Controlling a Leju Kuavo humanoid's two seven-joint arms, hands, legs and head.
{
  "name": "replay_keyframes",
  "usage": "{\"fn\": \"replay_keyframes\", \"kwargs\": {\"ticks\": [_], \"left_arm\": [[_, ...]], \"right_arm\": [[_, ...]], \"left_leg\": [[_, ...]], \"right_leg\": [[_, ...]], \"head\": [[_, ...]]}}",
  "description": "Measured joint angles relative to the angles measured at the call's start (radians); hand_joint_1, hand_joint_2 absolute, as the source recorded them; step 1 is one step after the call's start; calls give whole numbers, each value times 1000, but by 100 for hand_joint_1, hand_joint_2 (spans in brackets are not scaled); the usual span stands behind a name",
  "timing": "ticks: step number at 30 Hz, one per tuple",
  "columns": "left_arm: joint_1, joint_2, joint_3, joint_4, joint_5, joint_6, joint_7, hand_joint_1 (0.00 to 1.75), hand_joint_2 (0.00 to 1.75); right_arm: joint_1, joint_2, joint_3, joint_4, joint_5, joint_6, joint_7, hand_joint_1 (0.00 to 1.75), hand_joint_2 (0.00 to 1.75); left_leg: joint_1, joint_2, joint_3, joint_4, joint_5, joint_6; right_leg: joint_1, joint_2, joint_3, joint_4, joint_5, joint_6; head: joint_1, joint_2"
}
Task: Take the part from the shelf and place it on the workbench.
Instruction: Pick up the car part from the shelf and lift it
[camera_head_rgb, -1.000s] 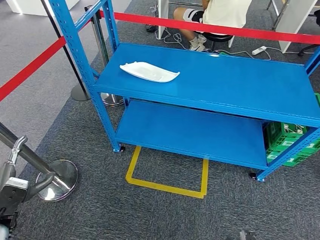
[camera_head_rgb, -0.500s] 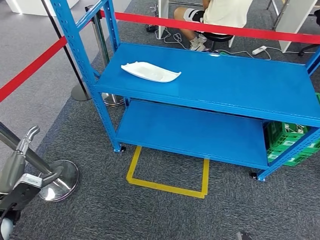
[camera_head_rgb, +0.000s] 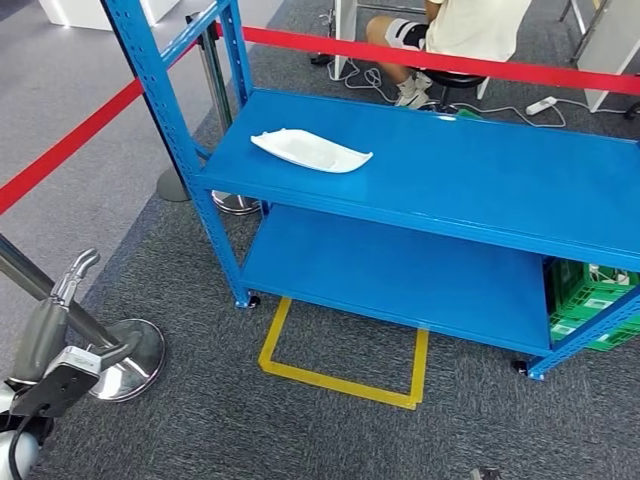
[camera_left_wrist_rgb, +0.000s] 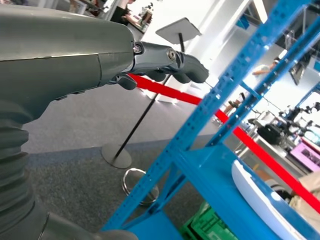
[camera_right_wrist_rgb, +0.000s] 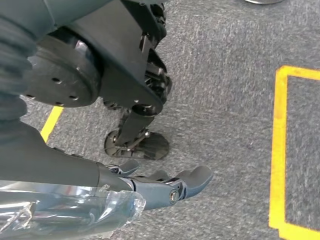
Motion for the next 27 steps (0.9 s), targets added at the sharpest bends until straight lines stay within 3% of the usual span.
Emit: {"fn": "replay_keyframes", "kwargs": {"ticks": [2,3,4,6,7,8,9,11,12,14,17,19,21,22,23,24,27], "left_arm": [[-1,3,-4,-5,-1,1,0,0,175],[-2,6,-6,-7,-1,2,0,0,175],[-2,8,-7,-8,-1,2,0,0,175],[-1,10,-10,-9,-1,2,0,0,175],[1,11,-12,-9,-1,2,0,0,175],[2,11,-14,-9,-1,2,1,0,175],[2,11,-15,-9,-2,2,1,0,175],[2,13,-18,-9,-3,2,4,0,175],[2,15,-20,-10,-4,2,7,0,175],[4,16,-22,-13,-8,3,13,0,175],[10,18,-23,-20,-12,5,19,0,175],[13,18,-23,-25,-14,6,21,0,175],[13,18,-24,-28,-14,7,22,0,175],[13,18,-25,-28,-14,7,23,0,175],[13,18,-25,-28,-14,7,23,0,175],[13,18,-26,-28,-15,7,24,0,175],[15,18,-27,-28,-18,8,28,0,175]], "right_arm": [[1,-2,0,2,0,1,-2,0,0],[0,-3,0,2,0,2,-2,0,0],[-1,-4,0,3,0,2,-3,0,0],[-2,-4,0,4,0,2,-3,0,0],[-1,-4,0,5,1,2,-3,0,0],[1,-4,0,5,2,3,-4,0,0],[1,-4,1,6,4,3,-6,0,0],[1,-6,5,6,12,3,-14,0,0],[0,-7,8,6,17,3,-19,0,0],[-2,-10,14,7,27,1,-26,0,0],[-1,-10,24,7,39,-5,-30,0,0],[-3,-10,32,7,42,-8,-31,0,0],[-2,-10,37,7,43,-8,-32,0,0],[1,-10,39,7,43,-9,-32,0,0],[5,-10,40,8,43,-9,-32,0,0],[8,-10,41,8,44,-10,-31,0,0],[9,-10,43,8,44,-10,-30,0,0]], "left_leg": [[3,4,-2,20,-15,-13],[3,6,-20,59,-33,-19],[5,8,-53,119,-55,-25],[10,10,-150,261,-94,-35],[13,10,-188,302,-90,-38],[16,10,-207,305,-63,-41],[19,11,-206,270,-17,-44],[24,19,-168,144,81,-53],[24,23,-147,91,101,-51],[23,27,-127,47,90,-33],[23,24,-109,41,71,1],[20,26,-90,40,59,14],[12,29,-76,40,44,23],[8,30,-67,40,35,26],[3,32,-56,40,26,29],[-2,35,-42,40,15,31],[-15,51,5,38,-21,33]], "right_leg": [[-3,-1,13,-8,-7,-13],[-6,-2,22,-13,-10,-19],[-7,-3,31,-17,-14,-23],[-8,-5,44,-19,-26,-25],[-10,-5,51,-19,-34,-24],[-12,-5,62,-19,-43,-21],[-15,-5,75,-19,-52,-17],[-20,-4,99,-18,-75,-2],[-19,-3,106,-18,-87,7],[-14,-3,119,-25,-102,21],[-16,-7,138,-21,-108,36],[-15,-7,83,76,-133,38],[-9,-7,-20,223,-181,32],[-4,-7,-64,270,-199,26],[2,-7,-91,283,-201,19],[8,-8,-101,260,-182,9],[35,-38,-73,93,-39,-34]], "head": [[-4,0],[-7,0],[-10,0],[-14,0],[-15,0],[-15,0],[-15,0],[-18,0],[-22,0],[-25,0],[-19,0],[-11,0],[-5,0],[-4,0],[-3,0],[-1,0],[0,0]]}}
